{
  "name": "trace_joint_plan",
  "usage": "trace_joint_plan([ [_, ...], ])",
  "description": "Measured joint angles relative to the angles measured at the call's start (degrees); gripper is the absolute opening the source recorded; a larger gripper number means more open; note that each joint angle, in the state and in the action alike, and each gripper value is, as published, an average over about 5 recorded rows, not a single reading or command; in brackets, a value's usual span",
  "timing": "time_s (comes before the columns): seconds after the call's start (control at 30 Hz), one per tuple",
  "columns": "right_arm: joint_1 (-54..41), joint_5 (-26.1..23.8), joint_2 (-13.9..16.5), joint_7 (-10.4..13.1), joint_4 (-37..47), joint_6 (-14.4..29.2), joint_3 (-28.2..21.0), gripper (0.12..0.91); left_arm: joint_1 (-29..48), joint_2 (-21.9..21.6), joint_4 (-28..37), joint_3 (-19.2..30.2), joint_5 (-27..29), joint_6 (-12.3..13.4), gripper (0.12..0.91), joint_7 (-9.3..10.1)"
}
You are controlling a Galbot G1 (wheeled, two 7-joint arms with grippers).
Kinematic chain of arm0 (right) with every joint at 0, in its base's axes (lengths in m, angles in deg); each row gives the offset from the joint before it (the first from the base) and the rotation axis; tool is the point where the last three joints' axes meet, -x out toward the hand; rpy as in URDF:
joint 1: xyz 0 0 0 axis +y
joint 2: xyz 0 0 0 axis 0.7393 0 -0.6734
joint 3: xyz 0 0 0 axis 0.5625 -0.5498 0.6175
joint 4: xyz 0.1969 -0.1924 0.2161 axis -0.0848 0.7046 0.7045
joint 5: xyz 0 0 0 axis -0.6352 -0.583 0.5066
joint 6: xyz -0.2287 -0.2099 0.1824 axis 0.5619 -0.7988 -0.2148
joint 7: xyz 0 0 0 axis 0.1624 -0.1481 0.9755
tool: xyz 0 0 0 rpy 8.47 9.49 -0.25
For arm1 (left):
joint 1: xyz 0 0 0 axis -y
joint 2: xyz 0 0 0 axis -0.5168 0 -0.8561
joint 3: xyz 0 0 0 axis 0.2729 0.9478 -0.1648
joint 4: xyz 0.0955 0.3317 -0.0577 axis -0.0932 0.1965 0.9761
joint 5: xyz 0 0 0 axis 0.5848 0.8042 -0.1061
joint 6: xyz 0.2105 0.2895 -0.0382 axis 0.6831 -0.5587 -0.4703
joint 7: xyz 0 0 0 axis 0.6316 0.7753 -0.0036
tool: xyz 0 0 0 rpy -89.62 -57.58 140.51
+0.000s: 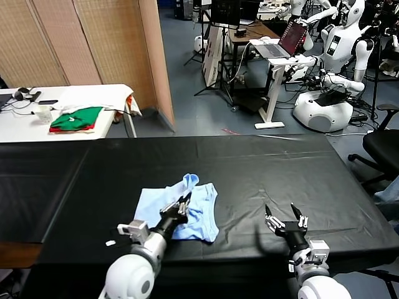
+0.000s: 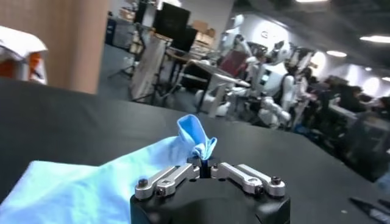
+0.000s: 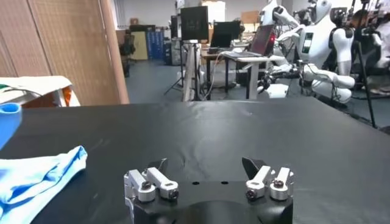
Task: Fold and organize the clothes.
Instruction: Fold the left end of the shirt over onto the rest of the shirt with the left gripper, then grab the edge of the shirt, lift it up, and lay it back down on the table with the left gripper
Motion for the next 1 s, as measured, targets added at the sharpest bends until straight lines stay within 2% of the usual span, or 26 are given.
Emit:
trace_joint_plan([
  [0.33, -0.14, -1.05, -0.55, -0.09, 0.01, 0.01, -1.21, 0.907, 0.24, 2.1, 2.45, 1.1, 1.53, 0.93, 0.197, 0.11],
  [0.5, 0.12, -1.23, -0.08, -0.93, -0.03, 0.45, -1.7, 0.907, 0.02, 3.58, 4.18, 1.71, 2.5, 1.94, 0.207, 0.28],
  [0.57, 0.37, -1.11, 0.42, -1.44, 0.0, 1.03, -1.98, 0.907, -0.11, 4.13, 4.8, 2.09, 2.67, 2.21, 0.265, 0.28],
  [0.7, 0.41, -0.53, 1.83, -2.07, 0.26, 1.75, -2.74, 0.907, -0.36, 5.42, 5.33, 2.88, 1.74, 2.32, 0.474, 0.48],
  [0.87, -0.02, 0.47, 3.73, -2.57, 0.17, 1.77, -4.24, 0.907, -0.8, 6.75, 4.58, 2.88, -3.34, 1.78, 0.801, 2.08],
  [0.93, -0.31, 0.99, 4.61, -2.85, -0.18, 1.6, -5.09, 0.907, -0.76, 6.76, 3.96, 2.35, -4.6, 1.91, 0.872, 2.17],
  [1.0, -0.83, 1.45, 5.63, -3.02, -0.5, 1.2, -6.14, 0.907, -0.48, 6.36, 3.32, 1.4, -4.04, 2.35, 0.896, 1.92],
])
